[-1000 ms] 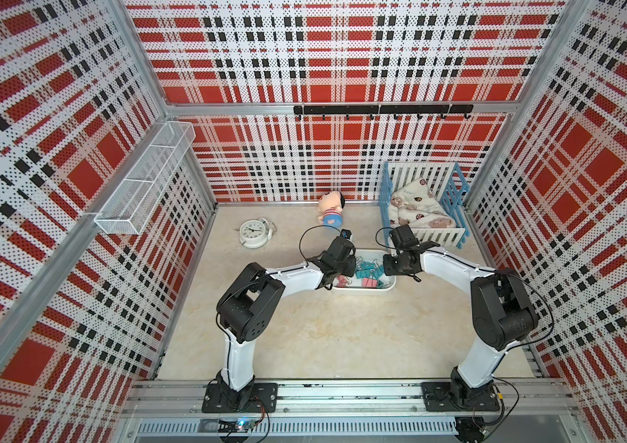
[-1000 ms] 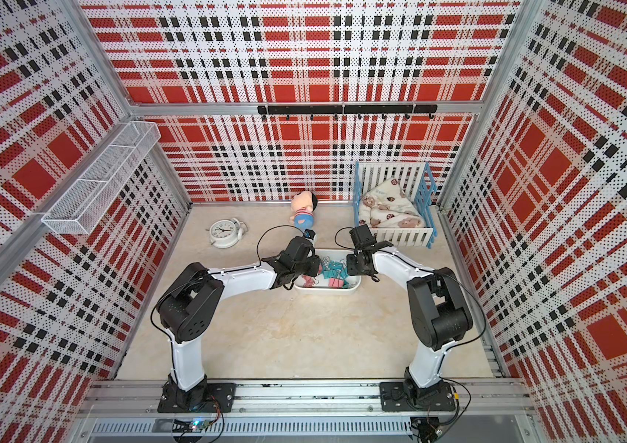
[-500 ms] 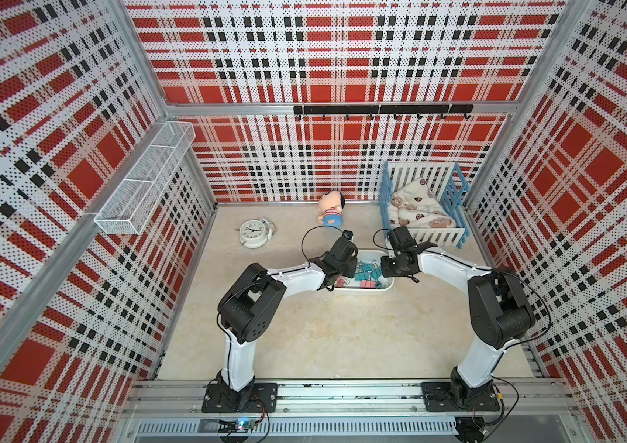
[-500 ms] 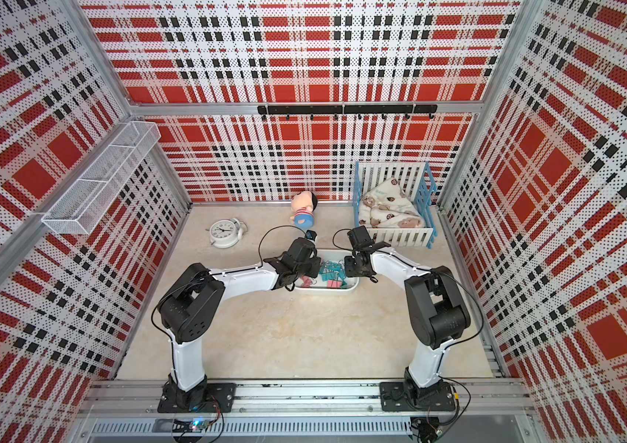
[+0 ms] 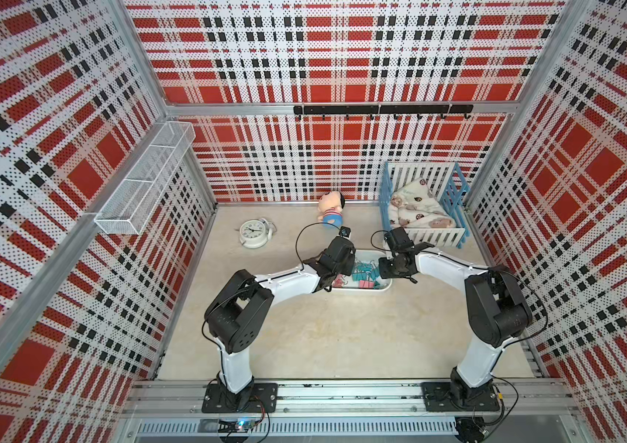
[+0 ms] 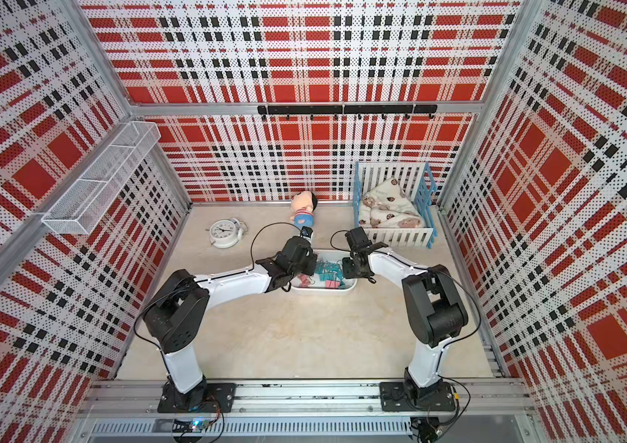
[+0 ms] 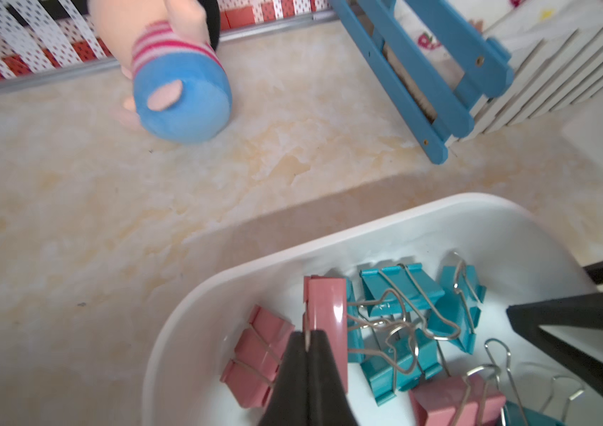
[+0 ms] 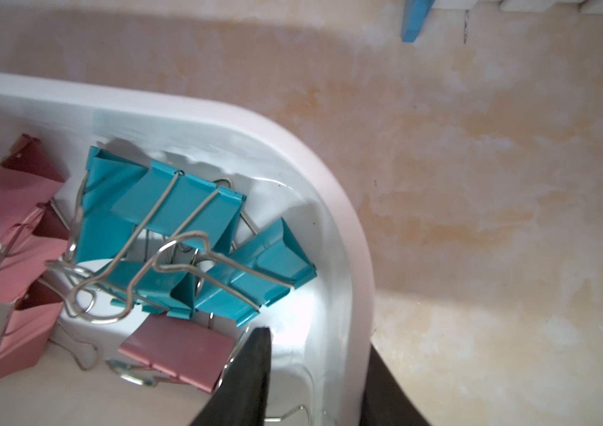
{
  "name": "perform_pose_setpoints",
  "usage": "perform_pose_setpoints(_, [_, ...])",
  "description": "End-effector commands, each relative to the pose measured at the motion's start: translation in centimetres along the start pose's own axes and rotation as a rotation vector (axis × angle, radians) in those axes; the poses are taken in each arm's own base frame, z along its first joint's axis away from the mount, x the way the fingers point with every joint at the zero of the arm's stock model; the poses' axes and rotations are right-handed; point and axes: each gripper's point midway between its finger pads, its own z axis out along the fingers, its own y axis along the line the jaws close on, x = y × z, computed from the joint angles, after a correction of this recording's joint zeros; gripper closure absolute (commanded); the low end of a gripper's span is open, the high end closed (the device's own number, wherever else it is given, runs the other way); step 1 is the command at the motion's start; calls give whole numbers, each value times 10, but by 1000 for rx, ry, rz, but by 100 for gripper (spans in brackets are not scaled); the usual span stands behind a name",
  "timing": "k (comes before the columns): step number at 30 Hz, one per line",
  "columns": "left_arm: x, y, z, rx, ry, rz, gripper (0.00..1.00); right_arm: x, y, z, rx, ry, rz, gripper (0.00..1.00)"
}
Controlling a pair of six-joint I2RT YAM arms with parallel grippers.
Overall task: Take out the binder clips from the storage box
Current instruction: Adjust the storage box at the center of the board, then place the binder clip at the center of the board.
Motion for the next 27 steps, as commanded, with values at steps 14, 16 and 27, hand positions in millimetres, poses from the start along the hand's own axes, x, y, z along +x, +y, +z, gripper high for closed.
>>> perform_pose_setpoints(14, [1,53,-95,-156,-56,22,100,-11,17,5,-44,-1,-34,60])
perform_pose_setpoints(16, [9,61,-102,-180,-39,12,100,-10,18,5,-47,2,-38,60])
perform_pose_setpoints(27, [54,31,-107,-112,44,-13,100,-12,22,2,-61,-3,-57,53])
